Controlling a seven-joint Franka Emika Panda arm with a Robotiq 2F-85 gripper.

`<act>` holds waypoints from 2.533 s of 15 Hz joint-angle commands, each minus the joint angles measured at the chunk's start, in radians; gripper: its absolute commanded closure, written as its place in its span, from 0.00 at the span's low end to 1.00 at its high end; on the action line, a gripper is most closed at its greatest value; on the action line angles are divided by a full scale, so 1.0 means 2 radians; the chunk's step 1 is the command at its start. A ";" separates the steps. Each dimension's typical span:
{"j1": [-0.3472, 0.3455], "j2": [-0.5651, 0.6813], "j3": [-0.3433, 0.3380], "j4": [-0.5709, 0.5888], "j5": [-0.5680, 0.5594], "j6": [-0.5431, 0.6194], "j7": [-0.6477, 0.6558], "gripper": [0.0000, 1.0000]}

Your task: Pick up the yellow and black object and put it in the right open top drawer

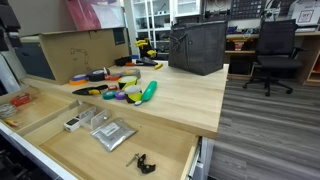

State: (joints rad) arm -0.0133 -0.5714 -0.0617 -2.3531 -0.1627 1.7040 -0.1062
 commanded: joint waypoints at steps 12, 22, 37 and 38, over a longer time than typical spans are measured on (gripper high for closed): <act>-0.015 0.155 0.017 0.112 0.050 0.031 0.170 0.00; -0.006 0.281 0.029 0.206 0.061 0.060 0.300 0.00; 0.015 0.355 0.023 0.230 0.042 0.089 0.324 0.00; 0.015 0.355 0.023 0.230 0.042 0.089 0.324 0.00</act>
State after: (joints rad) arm 0.0097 0.1377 -0.0077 -1.8952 -0.0799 1.8844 0.5421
